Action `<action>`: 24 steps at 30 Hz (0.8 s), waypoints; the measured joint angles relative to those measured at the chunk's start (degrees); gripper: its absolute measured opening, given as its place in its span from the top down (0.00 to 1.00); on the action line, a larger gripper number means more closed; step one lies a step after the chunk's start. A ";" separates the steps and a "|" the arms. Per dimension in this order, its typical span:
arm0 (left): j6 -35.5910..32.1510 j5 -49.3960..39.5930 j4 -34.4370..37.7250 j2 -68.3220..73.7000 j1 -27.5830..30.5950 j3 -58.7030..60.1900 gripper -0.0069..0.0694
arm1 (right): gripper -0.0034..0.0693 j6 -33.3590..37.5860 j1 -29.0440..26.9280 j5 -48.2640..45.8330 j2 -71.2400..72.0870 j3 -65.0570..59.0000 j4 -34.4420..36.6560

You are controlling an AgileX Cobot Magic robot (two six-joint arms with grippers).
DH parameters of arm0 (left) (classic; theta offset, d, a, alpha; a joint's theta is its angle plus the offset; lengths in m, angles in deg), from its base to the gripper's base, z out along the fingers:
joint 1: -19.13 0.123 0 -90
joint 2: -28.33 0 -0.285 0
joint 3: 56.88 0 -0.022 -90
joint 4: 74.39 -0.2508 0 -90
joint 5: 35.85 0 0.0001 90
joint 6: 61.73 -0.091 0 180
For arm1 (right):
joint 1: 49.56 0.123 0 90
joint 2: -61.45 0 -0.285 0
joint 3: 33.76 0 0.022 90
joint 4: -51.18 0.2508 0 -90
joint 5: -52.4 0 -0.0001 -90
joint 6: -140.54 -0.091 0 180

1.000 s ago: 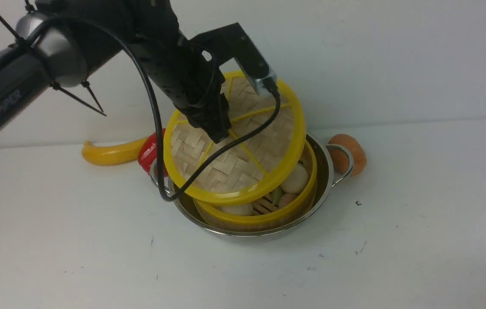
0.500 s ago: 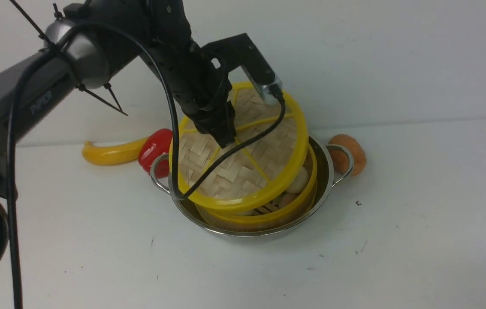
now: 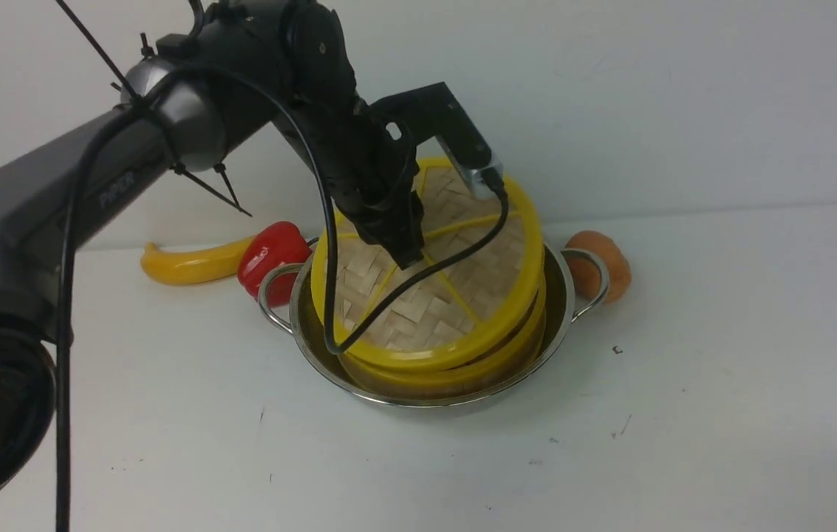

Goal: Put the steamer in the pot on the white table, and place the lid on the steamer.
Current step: 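Place the yellow bamboo steamer lid onto the steamer in the pot with the left gripper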

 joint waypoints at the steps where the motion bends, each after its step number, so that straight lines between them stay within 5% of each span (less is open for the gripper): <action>1: 0.00 0.01 -0.10 0.00 0.00 0.00 0.76 | 0.61 0.00 0.00 0.00 0.00 0.00 -0.05; 24: -0.29 1.29 -1.33 3.01 -1.27 0.00 0.76 | 0.61 0.00 0.00 0.00 0.00 0.00 -0.05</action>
